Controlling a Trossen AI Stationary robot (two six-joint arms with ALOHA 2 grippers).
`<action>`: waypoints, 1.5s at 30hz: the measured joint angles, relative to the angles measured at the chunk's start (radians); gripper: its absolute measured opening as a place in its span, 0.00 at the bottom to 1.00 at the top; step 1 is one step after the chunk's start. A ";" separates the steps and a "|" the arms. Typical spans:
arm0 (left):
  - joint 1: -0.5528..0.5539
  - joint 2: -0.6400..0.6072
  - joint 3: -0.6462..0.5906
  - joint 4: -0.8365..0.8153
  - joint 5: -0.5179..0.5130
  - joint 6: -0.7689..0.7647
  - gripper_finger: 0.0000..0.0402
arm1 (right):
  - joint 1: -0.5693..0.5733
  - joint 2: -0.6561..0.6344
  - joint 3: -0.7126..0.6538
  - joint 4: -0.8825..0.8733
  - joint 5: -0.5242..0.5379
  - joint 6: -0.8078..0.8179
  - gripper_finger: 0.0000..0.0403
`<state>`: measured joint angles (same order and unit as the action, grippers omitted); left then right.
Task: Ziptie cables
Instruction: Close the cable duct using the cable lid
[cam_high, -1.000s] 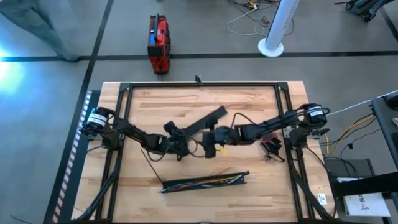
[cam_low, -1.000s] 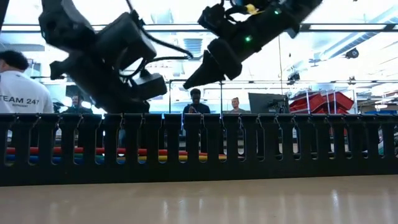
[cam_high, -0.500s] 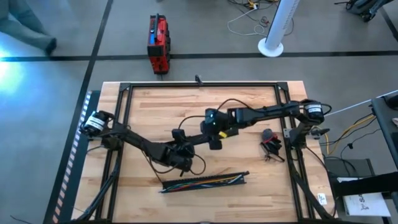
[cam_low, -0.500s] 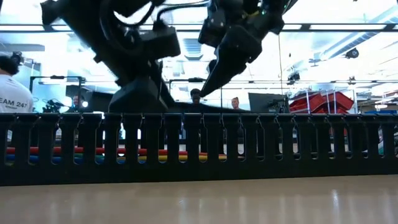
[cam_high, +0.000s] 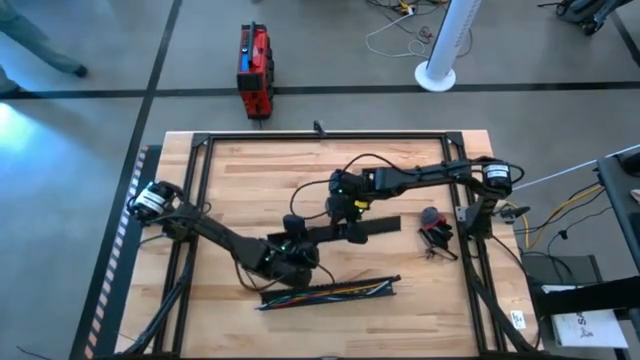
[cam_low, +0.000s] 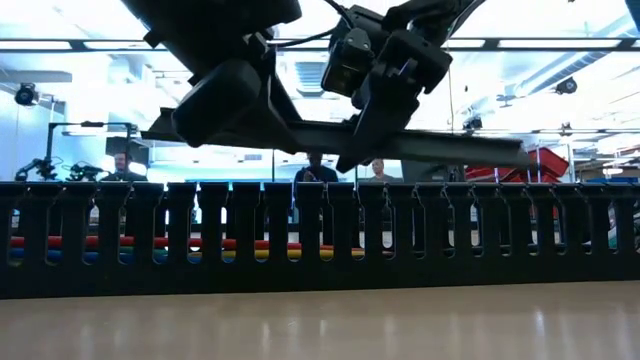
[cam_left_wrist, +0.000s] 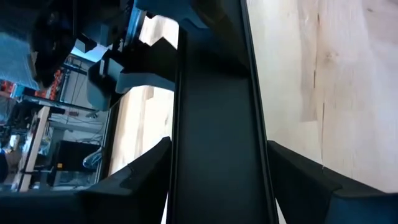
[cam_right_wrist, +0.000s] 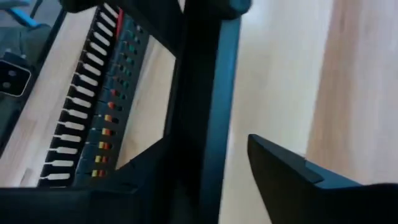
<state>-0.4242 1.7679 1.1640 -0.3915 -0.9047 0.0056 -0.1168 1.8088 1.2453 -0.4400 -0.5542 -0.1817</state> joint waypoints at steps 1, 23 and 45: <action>-0.001 0.000 0.001 -0.002 0.001 0.003 0.56 | 0.006 0.001 0.000 0.000 0.015 0.004 0.43; -0.100 -0.042 0.257 -0.586 0.129 -0.513 0.72 | 0.282 -0.026 0.148 -0.246 0.896 -0.133 0.00; -0.218 -0.102 0.015 0.158 0.240 -0.487 0.78 | 0.824 -0.019 0.122 -0.289 1.604 -0.112 0.00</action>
<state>-0.6422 1.6657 1.1793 -0.2337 -0.6648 -0.4809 0.7076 1.7902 1.3678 -0.7294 1.0493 -0.2938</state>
